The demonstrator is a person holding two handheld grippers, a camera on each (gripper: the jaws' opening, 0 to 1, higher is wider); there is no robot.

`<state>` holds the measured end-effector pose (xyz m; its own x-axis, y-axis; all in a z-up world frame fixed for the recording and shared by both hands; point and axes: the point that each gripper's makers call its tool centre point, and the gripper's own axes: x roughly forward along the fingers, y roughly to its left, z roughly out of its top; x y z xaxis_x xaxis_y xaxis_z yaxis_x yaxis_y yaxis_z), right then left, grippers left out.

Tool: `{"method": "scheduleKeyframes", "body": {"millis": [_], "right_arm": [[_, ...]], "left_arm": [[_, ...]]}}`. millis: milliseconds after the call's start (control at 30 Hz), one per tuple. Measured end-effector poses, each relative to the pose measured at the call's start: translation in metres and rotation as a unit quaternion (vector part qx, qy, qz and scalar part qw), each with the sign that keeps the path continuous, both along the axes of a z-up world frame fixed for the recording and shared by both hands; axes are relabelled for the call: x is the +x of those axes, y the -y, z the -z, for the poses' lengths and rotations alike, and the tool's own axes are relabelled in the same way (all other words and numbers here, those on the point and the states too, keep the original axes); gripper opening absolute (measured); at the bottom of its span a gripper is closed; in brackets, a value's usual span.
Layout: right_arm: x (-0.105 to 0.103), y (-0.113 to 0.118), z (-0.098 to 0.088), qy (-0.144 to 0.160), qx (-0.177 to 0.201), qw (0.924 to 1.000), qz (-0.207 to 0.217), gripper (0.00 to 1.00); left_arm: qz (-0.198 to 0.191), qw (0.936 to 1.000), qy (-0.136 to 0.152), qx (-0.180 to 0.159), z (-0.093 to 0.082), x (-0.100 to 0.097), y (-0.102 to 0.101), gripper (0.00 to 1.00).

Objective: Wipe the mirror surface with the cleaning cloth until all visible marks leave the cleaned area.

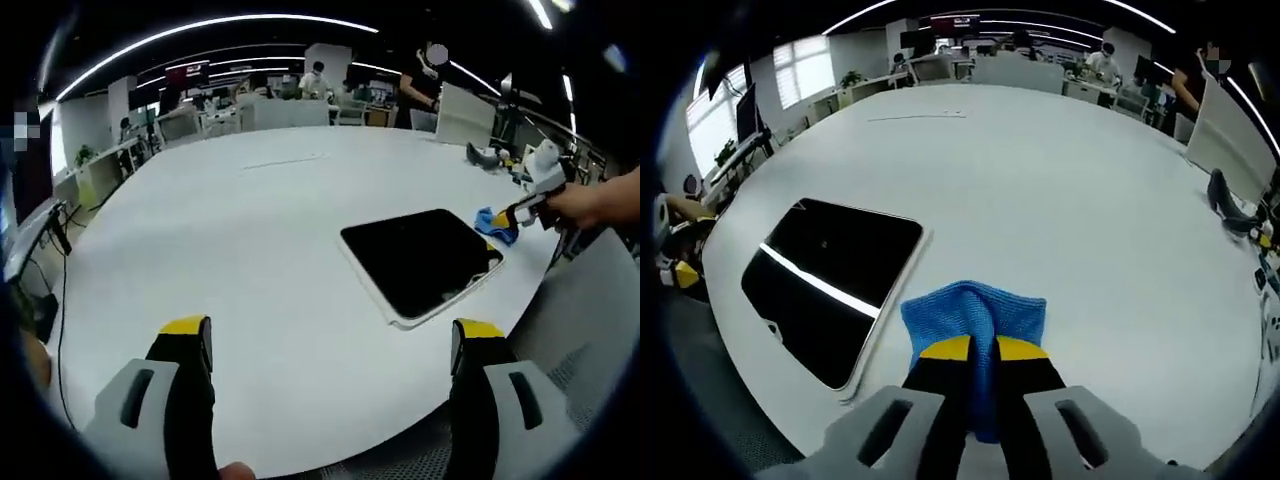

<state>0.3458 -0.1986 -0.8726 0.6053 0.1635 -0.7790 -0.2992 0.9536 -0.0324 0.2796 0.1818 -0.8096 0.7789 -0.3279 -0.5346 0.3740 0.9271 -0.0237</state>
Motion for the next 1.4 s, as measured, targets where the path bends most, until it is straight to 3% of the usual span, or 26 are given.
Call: {"method": "scheduleKeyframes", "body": {"millis": [133, 300, 467, 600, 733, 967, 1133, 1233, 1400], "right_arm": [[0.001, 0.002, 0.000, -0.002, 0.021, 0.9985, 0.050, 0.02], [0.003, 0.003, 0.000, -0.008, 0.025, 0.9977, 0.062, 0.01], [0.007, 0.000, -0.006, -0.024, 0.074, 0.9914, 0.105, 0.01], [0.017, -0.011, -0.017, -0.016, 0.077, 0.9918, 0.100, 0.01], [0.031, -0.032, -0.029, -0.016, 0.122, 0.9851, 0.121, 0.01], [0.048, -0.055, -0.025, -0.021, 0.137, 0.9818, 0.129, 0.01], [0.055, -0.069, -0.011, -0.043, 0.145, 0.9794, 0.134, 0.01], [0.060, -0.071, -0.011, -0.033, 0.123, 0.9825, 0.136, 0.01], [0.061, -0.078, -0.007, -0.046, 0.123, 0.9814, 0.140, 0.01]], "left_arm": [[0.008, 1.0000, -0.004, -0.001, 0.003, -0.001, 0.004, 0.97], [0.009, 0.9998, 0.011, 0.010, -0.001, 0.002, 0.001, 0.96], [0.013, 0.9999, 0.008, 0.003, -0.001, 0.000, 0.004, 0.96], [0.013, 0.9999, 0.009, -0.002, -0.001, 0.000, 0.004, 0.96], [0.009, 0.9999, -0.004, -0.007, 0.004, -0.003, -0.001, 0.95], [0.011, 0.9999, 0.003, 0.002, 0.002, -0.002, -0.001, 0.94], [0.010, 0.9999, 0.003, 0.003, 0.002, -0.001, -0.001, 0.93], [0.013, 0.9999, 0.003, 0.003, 0.003, -0.001, -0.001, 0.93], [0.013, 0.9999, 0.003, 0.003, 0.002, -0.001, -0.001, 0.93]]}}
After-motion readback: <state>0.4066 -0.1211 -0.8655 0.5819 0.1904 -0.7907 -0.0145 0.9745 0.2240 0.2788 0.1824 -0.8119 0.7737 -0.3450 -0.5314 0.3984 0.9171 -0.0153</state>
